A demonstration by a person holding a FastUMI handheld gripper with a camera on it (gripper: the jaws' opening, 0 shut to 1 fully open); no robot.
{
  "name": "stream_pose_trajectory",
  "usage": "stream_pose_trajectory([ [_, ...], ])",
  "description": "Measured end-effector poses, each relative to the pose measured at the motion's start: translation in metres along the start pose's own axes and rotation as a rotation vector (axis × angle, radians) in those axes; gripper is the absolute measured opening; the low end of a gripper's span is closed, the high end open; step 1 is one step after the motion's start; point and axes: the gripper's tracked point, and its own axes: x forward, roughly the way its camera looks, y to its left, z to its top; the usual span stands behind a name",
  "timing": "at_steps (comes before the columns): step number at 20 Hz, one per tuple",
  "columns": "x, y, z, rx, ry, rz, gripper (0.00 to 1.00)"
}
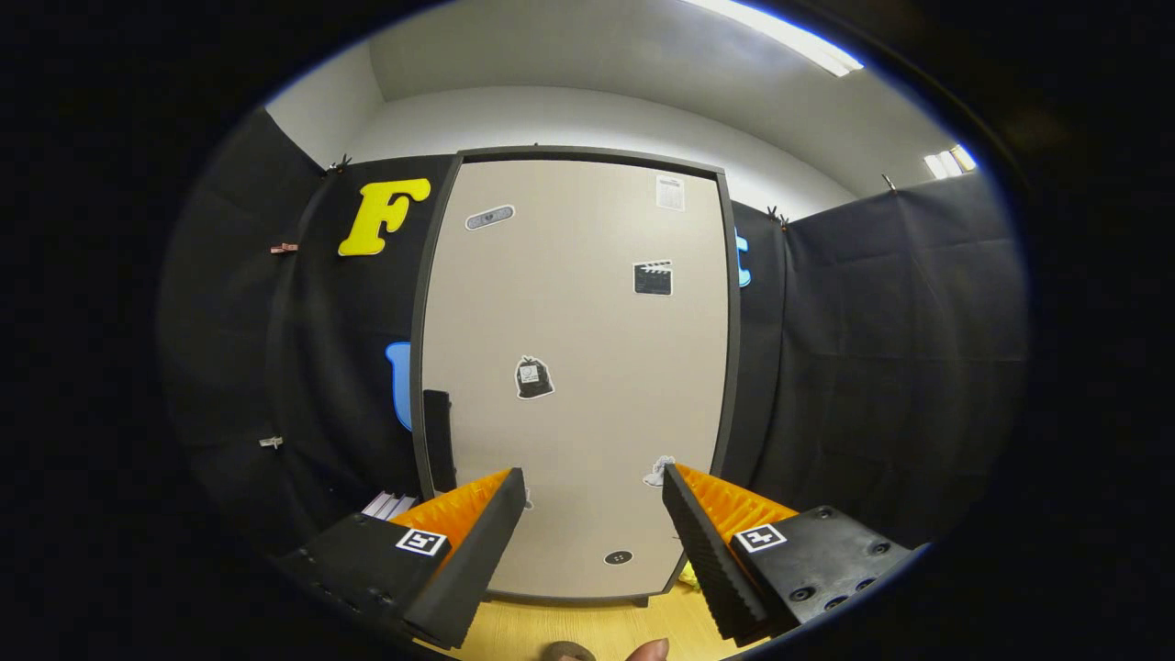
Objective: Open the shoe cabinet door, grab the shoes and put them into the shoe cabinet, then close the shoe cabinet door.
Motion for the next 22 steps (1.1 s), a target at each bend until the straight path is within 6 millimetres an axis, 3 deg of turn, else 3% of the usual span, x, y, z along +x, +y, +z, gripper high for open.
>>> stream_pose_trajectory([
  [5, 0.011, 0.033, 0.0, 0.049, 0.008, 0.051, 0.97],
  [11, 0.037, 0.106, 0.0, 0.113, 0.01, 0.145, 0.98],
  [15, 0.065, 0.147, -0.005, 0.129, 0.004, 0.167, 0.97],
  [17, 0.081, 0.157, -0.012, 0.126, 0.006, 0.154, 0.97],
  [22, 0.121, 0.16, -0.035, 0.098, 0.033, 0.096, 0.97],
])
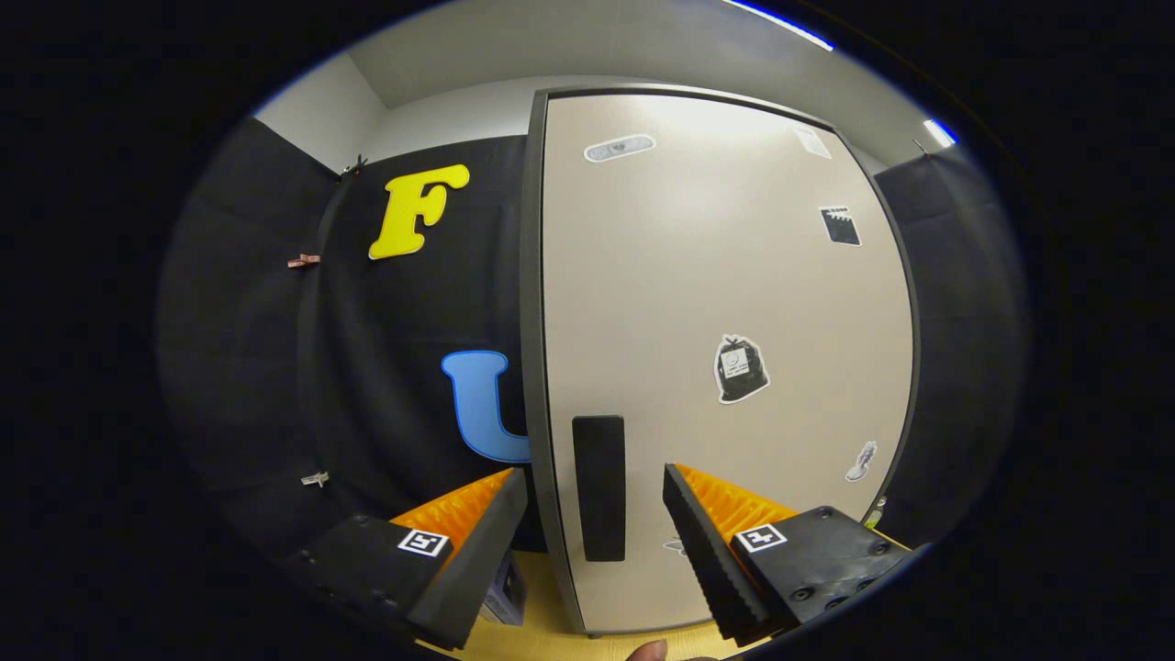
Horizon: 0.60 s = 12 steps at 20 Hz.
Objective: Open the shoe cabinet door, grab the shoes and put them into the shoe cabinet, then close the shoe cabinet door.
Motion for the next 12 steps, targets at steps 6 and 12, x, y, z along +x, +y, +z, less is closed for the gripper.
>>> stream_pose_trajectory([
  [6, 0.035, -0.003, -0.026, -0.006, 0.043, -0.03, 0.63],
  [12, 0.035, -0.002, -0.023, -0.031, 0.001, -0.043, 0.29],
])
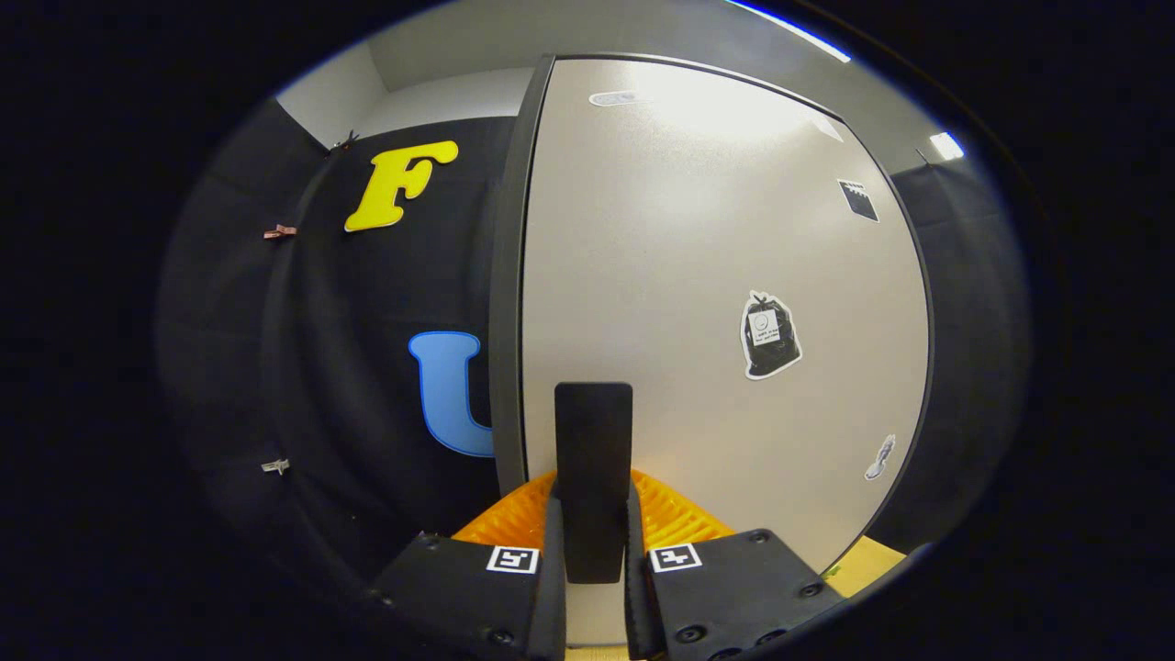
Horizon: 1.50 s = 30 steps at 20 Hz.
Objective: Open the shoe cabinet door, grab the shoes and put them into the shoe cabinet, then close the shoe cabinet door.
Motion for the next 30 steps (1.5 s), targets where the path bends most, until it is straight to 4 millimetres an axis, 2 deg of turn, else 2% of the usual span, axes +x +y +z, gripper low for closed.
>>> stream_pose_trajectory([
  [1, -0.002, 0.0, -0.001, 0.008, 0.012, 0.009, 0.23],
  [2, -0.004, 0.0, 0.0, 0.024, 0.016, 0.017, 0.23],
  [3, -0.007, 0.001, 0.0, 0.026, 0.019, 0.027, 0.17],
  [8, -0.034, -0.001, 0.008, 0.033, 0.002, 0.093, 0.17],
  [11, -0.064, 0.001, 0.017, 0.05, 0.002, 0.123, 0.17],
  [14, -0.086, -0.01, 0.019, 0.043, 0.009, 0.153, 0.16],
  [17, -0.117, -0.028, 0.019, 0.052, 0.013, 0.171, 0.16],
  [23, -0.157, -0.069, 0.023, 0.055, 0.01, 0.167, 0.16],
  [30, -0.194, -0.138, 0.027, 0.051, 0.008, 0.088, 0.16],
])
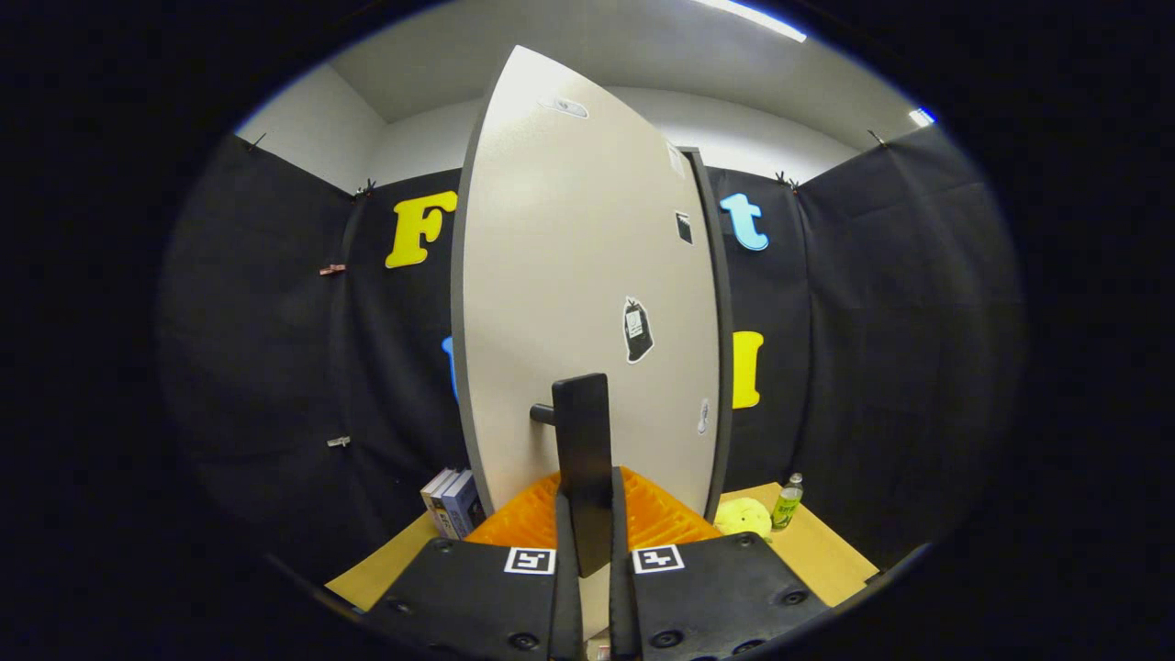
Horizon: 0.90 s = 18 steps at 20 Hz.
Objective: Open the shoe cabinet door, grab the shoes and put them into the shoe cabinet, then close the shoe cabinet door.
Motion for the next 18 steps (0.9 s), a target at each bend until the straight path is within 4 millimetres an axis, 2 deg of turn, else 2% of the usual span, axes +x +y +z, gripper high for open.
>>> stream_pose_trajectory([
  [8, -0.024, -0.077, 0.003, -0.016, 0.019, -0.168, 0.14],
  [11, -0.029, -0.096, 0.006, 0.01, 0.028, -0.197, 0.1],
  [18, -0.055, -0.138, 0.013, -0.009, 0.015, -0.32, 0.09],
])
